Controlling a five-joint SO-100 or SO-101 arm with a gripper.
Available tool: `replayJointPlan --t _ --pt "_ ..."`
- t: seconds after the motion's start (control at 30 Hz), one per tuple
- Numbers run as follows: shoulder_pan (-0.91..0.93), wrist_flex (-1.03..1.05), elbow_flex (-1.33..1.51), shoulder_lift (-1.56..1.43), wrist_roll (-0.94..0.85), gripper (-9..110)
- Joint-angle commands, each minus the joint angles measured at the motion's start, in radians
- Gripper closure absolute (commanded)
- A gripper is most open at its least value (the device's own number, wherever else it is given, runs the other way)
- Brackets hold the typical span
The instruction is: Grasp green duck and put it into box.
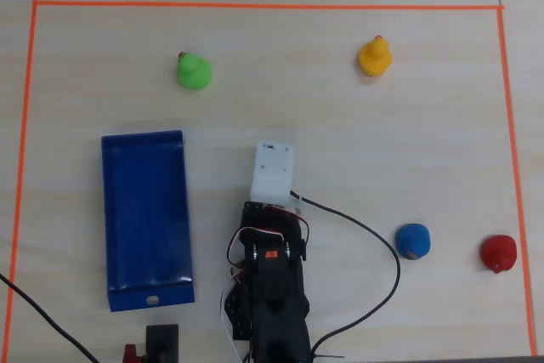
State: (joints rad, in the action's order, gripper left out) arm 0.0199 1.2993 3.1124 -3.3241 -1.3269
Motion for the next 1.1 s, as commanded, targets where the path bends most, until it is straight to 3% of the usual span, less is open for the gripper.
replayJointPlan --t 0.0,0.6,0.7,0.83,1.07 --pt "0.0 0.014 -0.002 0.012 0.009 100" --pt "0.018 0.011 -0.002 0.017 0.003 98" --pt "0.021 -0.077 -0.029 0.137 -0.037 101" --pt "0.009 -0.104 -0.33 0.491 -0.083 93" --pt "-0.032 -0.193 -0.928 0.91 0.095 73"
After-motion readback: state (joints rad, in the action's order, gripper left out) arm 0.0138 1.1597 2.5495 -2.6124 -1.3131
